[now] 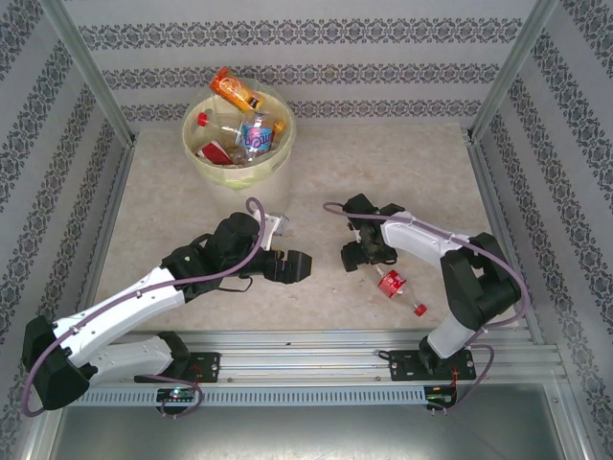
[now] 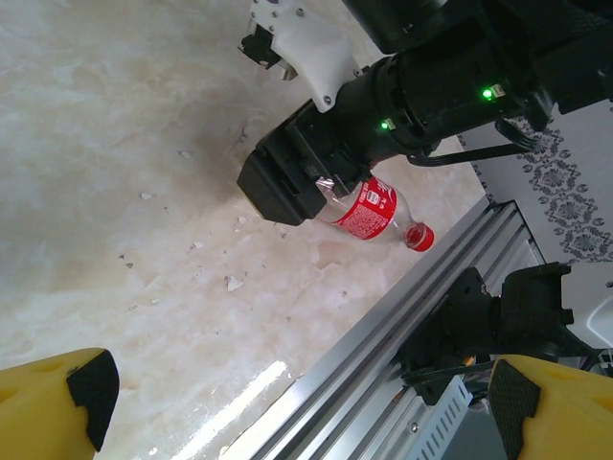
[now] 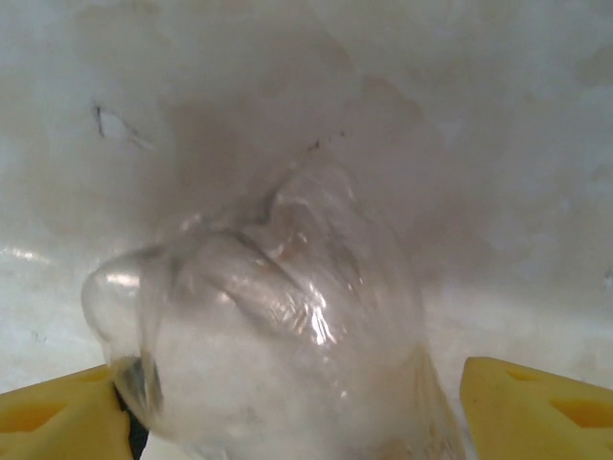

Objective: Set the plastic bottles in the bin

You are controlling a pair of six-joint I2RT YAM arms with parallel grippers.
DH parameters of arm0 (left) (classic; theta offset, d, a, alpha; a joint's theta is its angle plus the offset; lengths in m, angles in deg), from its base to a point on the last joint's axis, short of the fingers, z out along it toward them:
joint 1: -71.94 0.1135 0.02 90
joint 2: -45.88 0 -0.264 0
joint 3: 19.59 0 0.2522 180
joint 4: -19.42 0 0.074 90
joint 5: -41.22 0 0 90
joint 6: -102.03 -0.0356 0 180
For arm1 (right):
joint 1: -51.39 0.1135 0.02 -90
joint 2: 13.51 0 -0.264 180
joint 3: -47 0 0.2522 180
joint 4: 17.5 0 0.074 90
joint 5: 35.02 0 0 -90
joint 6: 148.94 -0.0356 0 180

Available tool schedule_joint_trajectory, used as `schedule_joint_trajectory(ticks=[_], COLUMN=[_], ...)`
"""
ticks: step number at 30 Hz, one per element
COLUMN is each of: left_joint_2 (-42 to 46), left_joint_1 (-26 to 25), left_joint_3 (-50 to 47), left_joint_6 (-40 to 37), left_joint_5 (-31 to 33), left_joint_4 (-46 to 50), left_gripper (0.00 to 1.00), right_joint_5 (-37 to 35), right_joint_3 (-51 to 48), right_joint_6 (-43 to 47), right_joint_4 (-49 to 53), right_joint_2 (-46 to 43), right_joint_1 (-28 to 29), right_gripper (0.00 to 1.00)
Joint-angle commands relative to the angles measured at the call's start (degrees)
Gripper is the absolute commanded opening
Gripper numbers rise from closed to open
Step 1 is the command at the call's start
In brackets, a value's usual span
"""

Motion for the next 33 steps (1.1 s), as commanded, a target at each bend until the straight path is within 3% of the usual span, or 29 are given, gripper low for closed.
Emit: schedule_joint_trajectory(ticks=[1,11,19,27,33], left_joint_2=[-0.4,-0.4,-2.3,-9.4,-13.8], left_joint_1=[-1.5,-2.7,-2.6,-3.4,-3.7], left_joint_3=[-0.7,-4.9,-9.0,-7.5,-6.4], left_joint_6=[1.7,5.1,8.0,8.1,9.2], left_joint_5=[1.7,2.5,1.0,-1.9,-5.0], left_joint_4=[-3.7,-9.7,-20.1,-26.0,-32.7], left_gripper=[1.00,1.00,1.00,0.99,1.00], right_joint_5=[-1.5,-0.8,11.1,24.0,29.2], right_joint_3=[2.1,2.5,0.2,-1.7,-3.0], right_joint_6=[0.7,-0.1,-4.4,-11.4,-16.7], right_joint_4=[-2.0,-4.1,-7.0,-11.7,-16.5], right_joint_2=[1.9,0.3,-11.8,-21.0,-25.2], right_joint_1=[0.3,-0.8,-4.4,-5.4,-5.3], right_gripper=[0.79,0.59,0.57,0.57,0.58])
